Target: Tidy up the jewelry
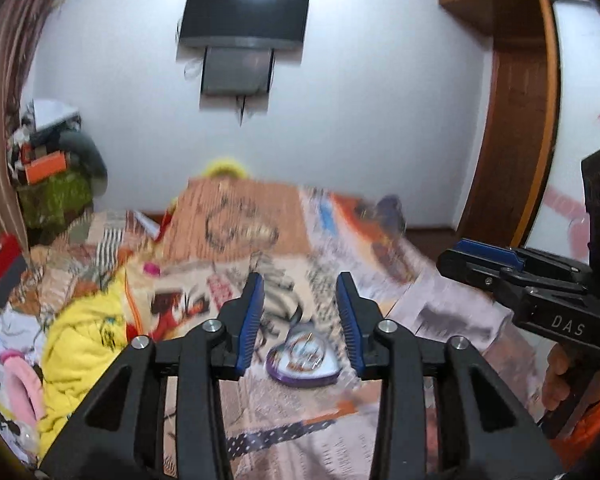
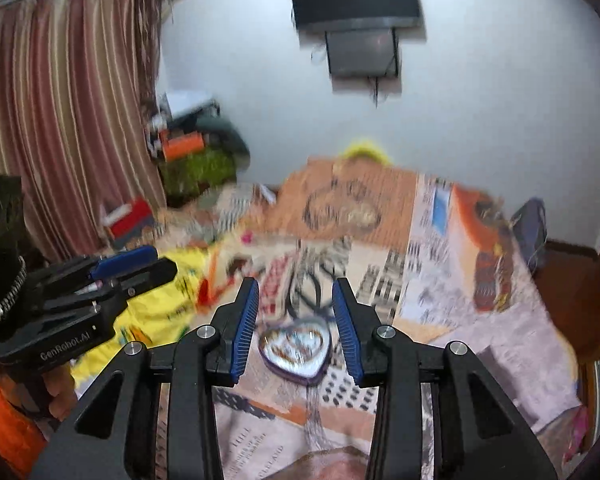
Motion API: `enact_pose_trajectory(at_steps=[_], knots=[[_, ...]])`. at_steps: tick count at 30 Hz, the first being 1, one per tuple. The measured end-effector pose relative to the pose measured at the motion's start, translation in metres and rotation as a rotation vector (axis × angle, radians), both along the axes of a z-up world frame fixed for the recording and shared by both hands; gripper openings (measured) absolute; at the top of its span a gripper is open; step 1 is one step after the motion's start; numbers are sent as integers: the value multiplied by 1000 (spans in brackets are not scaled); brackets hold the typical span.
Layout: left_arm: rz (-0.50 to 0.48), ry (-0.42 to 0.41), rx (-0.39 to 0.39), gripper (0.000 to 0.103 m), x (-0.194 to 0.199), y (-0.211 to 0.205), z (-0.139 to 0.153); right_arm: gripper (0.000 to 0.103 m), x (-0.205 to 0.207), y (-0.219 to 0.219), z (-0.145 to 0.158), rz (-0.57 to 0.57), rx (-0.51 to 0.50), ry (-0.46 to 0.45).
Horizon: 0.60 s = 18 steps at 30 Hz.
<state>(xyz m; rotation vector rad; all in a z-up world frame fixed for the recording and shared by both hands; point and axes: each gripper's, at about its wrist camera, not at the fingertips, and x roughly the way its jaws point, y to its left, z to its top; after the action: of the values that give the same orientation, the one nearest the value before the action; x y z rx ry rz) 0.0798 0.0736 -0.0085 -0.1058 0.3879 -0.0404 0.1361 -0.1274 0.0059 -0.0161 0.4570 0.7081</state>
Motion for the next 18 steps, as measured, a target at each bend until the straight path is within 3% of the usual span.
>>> enact_pose_trajectory(at_steps=[3, 5, 9, 14, 18], knots=[[11, -97, 22, 39, -29, -10, 26, 35, -27, -14, 25, -15, 69, -73], [43, -157, 45, 49, -49, -16, 38, 36, -42, -18, 35, -29, 87, -119], [91, -235, 65, 58, -78, -23, 50, 54, -75, -22, 46, -74, 110, -207], [123, -267, 53, 88, -98, -23, 51, 77, -95, -21, 48, -127, 127, -250], [152, -282, 51, 100, -106, -21, 48, 91, -99, -20, 47, -183, 128, -276]])
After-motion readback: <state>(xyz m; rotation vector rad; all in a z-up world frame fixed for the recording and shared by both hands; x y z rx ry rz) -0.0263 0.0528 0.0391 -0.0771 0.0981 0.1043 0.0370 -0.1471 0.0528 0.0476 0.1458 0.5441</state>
